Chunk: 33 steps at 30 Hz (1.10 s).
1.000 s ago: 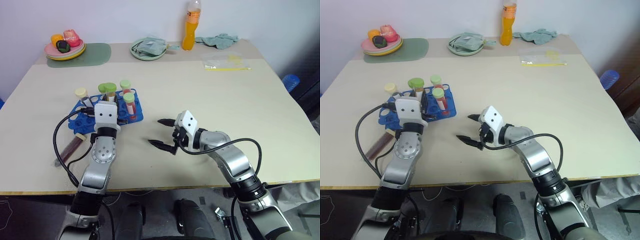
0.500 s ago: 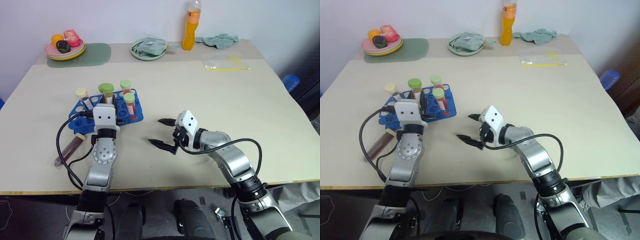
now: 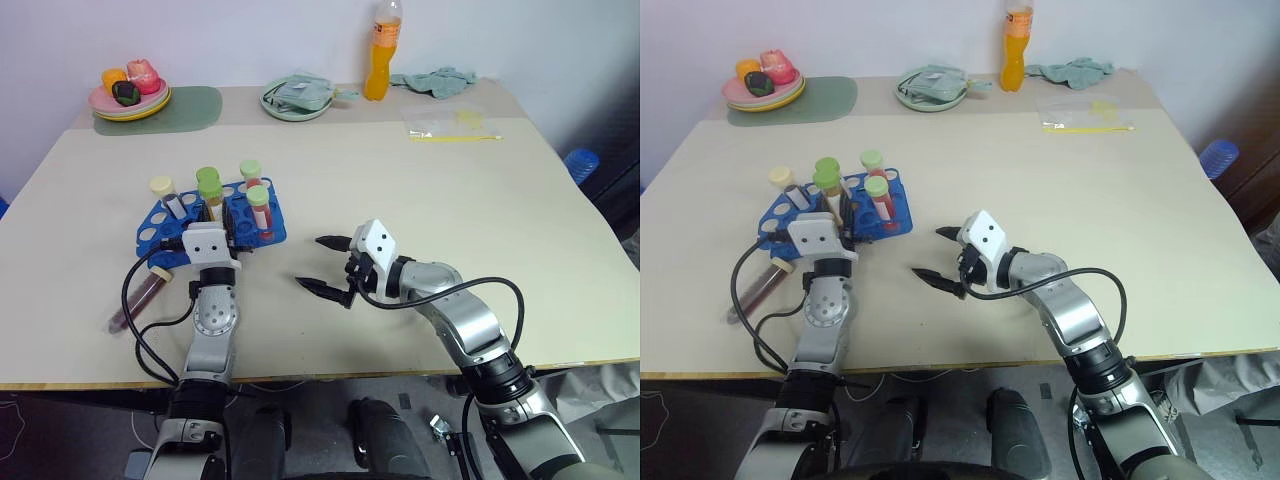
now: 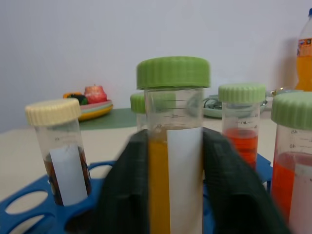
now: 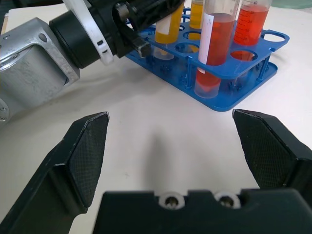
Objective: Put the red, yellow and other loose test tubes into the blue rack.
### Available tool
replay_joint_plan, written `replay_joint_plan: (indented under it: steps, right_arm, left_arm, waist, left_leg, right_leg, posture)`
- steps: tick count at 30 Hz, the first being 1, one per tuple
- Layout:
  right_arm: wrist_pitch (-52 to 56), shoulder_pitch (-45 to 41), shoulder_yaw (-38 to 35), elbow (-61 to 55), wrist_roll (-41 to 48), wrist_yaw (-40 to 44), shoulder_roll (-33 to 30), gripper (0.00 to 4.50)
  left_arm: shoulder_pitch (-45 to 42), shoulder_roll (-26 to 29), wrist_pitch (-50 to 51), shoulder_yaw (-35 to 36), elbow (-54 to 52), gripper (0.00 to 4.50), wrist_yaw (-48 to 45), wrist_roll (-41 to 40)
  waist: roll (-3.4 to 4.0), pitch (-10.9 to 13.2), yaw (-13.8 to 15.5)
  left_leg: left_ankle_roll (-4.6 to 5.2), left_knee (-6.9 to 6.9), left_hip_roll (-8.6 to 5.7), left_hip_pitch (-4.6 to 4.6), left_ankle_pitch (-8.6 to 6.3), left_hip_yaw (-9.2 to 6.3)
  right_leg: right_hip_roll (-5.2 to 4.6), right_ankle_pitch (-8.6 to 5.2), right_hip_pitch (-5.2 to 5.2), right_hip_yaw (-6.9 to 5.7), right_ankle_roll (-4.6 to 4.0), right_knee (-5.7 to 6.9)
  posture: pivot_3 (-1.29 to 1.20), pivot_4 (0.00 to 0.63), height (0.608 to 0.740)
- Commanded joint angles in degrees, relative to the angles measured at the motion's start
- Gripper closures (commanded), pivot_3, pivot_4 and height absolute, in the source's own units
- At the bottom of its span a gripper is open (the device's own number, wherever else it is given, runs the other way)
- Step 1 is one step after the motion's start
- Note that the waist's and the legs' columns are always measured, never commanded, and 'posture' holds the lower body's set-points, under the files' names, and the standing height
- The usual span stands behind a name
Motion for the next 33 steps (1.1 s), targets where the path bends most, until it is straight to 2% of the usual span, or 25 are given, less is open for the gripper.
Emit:
replay_joint_plan:
  steps: [1,2,5,8,11,13,14,15,17,19,22,25,27,30,33]
  right_arm:
    - [0.2,-0.8,-1.8,-3.9,2.2,0.2,0.6,0.00]
    - [0.4,-0.7,-2.2,-4.4,2.7,0.3,0.4,0.00]
    - [1.0,-0.5,-2.8,-5.3,3.7,0.7,-0.2,0.00]
    - [1.5,-0.4,-3.6,-6.5,5.0,2.0,-1.2,0.00]
    - [1.6,-0.5,-3.8,-6.9,5.6,2.8,-2.3,0.00]
    - [1.2,-0.6,-4.0,-6.6,5.6,3.7,-3.4,0.00]
    - [1.0,-0.7,-4.0,-6.3,5.5,4.1,-3.7,0.00]
    - [0.7,-0.8,-4.0,-5.8,5.2,4.6,-4.1,0.00]
    - [-0.1,-1.1,-3.5,-4.8,4.8,5.5,-4.5,0.00]
    - [-0.7,-1.4,-2.9,-4.2,4.7,6.3,-4.6,0.00]
    - [-1.5,-1.9,-2.1,-3.4,4.4,7.1,-4.0,0.00]
    - [-2.0,-2.4,-1.5,-2.8,4.3,7.4,-3.4,0.00]
    - [-2.3,-2.6,-1.2,-2.5,4.1,7.5,-3.0,0.00]
    - [-2.7,-2.5,-0.8,-2.3,3.9,7.4,-2.6,0.00]
    - [-2.9,-1.9,-0.8,-2.9,3.7,6.8,-2.3,0.00]
  left_arm:
    - [1.0,0.4,-0.8,2.0,-5.6,0.85,-0.1,-1.0]
    - [2.1,0.8,1.0,2.7,-9.2,0.35,-0.7,-1.9]
    - [4.9,2.0,6.0,3.9,-18.0,0.35,-2.7,-4.5]
    - [8.7,5.4,16.4,8.9,-31.8,0.35,-4.3,-10.3]
    - [11.9,10.0,28.5,13.2,-41.9,0.35,-7.5,-20.1]
    - [17.1,16.2,40.2,20.8,-47.6,0.35,-10.1,-33.8]
    - [20.2,20.1,45.6,24.0,-49.1,0.35,-11.9,-35.6]
    - [24.1,24.9,52.5,27.5,-49.9,0.16,-13.5,-37.6]
    - [30.0,33.5,63.7,32.3,-49.9,0.16,-16.1,-38.3]
    - [30.8,39.4,73.9,34.1,-50.1,0.16,-15.5,-40.8]
    - [26.0,46.7,87.9,33.4,-49.3,0.16,-16.1,-44.7]
    - [18.5,56.0,102.6,28.4,-44.7,0.16,-21.4,-49.4]
    - [11.6,57.9,110.4,25.2,-40.1,0.16,-22.5,-50.3]
    - [4.3,61.3,114.1,17.0,-34.2,0.16,-25.8,-49.6]
    - [-1.9,62.8,113.5,7.6,-28.6,0.16,-29.6,-48.0]
  waist:
    - [0.00,0.0,0.0]
    - [0.00,0.0,-0.2]
    - [0.00,0.0,-0.2]
    - [0.01,0.0,-0.4]
    - [0.02,0.0,-0.3]
    - [-0.02,0.0,-0.3]
    - [-0.01,0.0,-0.7]
    - [0.02,0.0,-0.8]
    - [-0.01,0.0,-1.5]
    - [0.07,0.1,-1.5]
    - [0.00,0.0,-1.2]
    - [-0.06,0.0,-1.4]
    - [0.05,0.1,-1.7]
    - [0.05,0.1,-2.1]
    - [0.05,0.1,-2.2]
  left_leg:
    - [0.00,0.00,0.00,0.00,0.00,0.00]
    - [0.00,0.00,0.00,0.00,0.00,0.00]
    - [0.01,-0.01,0.02,0.00,-0.01,-0.02]
    - [0.01,0.00,0.05,0.00,-0.01,-0.03]
    - [0.02,0.00,0.07,0.00,-0.01,-0.06]
    - [0.02,0.01,0.05,0.01,-0.01,-0.05]
    - [0.03,0.00,0.07,0.01,-0.02,-0.06]
    - [0.05,-0.02,0.10,0.04,-0.03,-0.04]
    - [0.05,-0.04,0.12,0.06,-0.03,-0.08]
    - [0.06,-0.06,0.10,0.08,-0.03,-0.08]
    - [0.06,0.04,0.08,0.08,-0.03,-0.22]
    - [0.05,0.04,0.08,0.11,-0.03,-0.22]
    - [0.05,-0.02,0.08,0.14,-0.03,-0.20]
    - [0.05,-0.12,0.09,0.18,-0.03,-0.16]
    - [0.04,-0.17,0.10,0.15,-0.03,-0.14]
  right_leg:
    - [0.00,0.00,0.00,0.00,0.00,0.00]
    - [0.00,0.00,0.00,0.00,0.00,0.00]
    - [0.01,0.00,-0.01,0.00,0.00,0.01]
    - [0.04,0.00,-0.01,0.00,0.00,0.03]
    - [0.05,0.00,0.00,-0.02,-0.01,0.04]
    - [0.03,-0.01,0.04,-0.02,0.00,0.04]
    - [0.05,-0.01,0.04,-0.02,-0.01,0.03]
    - [0.06,-0.02,0.03,-0.01,-0.02,0.04]
    - [0.12,-0.04,0.03,-0.03,-0.03,0.06]
    - [0.11,-0.04,0.04,-0.04,-0.04,0.06]
    - [0.10,-0.05,0.21,-0.18,-0.04,0.04]
    - [0.10,-0.05,0.24,-0.18,-0.03,0.02]
    - [0.11,-0.05,0.21,-0.16,-0.03,0.02]
    - [0.14,-0.05,0.15,-0.14,-0.04,0.05]
    - [0.12,-0.05,0.03,-0.09,-0.05,0.08]
  posture:
    - [0.00,0.150,0.740]
    - [0.00,0.150,0.740]
    - [0.00,0.150,0.740]
    - [0.00,0.150,0.740]
    - [0.00,0.150,0.740]
    - [0.00,0.150,0.740]
    - [0.00,0.150,0.740]
    - [0.00,0.150,0.740]
    - [0.00,0.150,0.740]
    - [0.00,0.150,0.740]
    - [0.00,0.150,0.740]
    - [0.00,0.150,0.740]
    - [0.00,0.150,0.740]
    - [0.00,0.150,0.740]
    - [0.00,0.150,0.740]
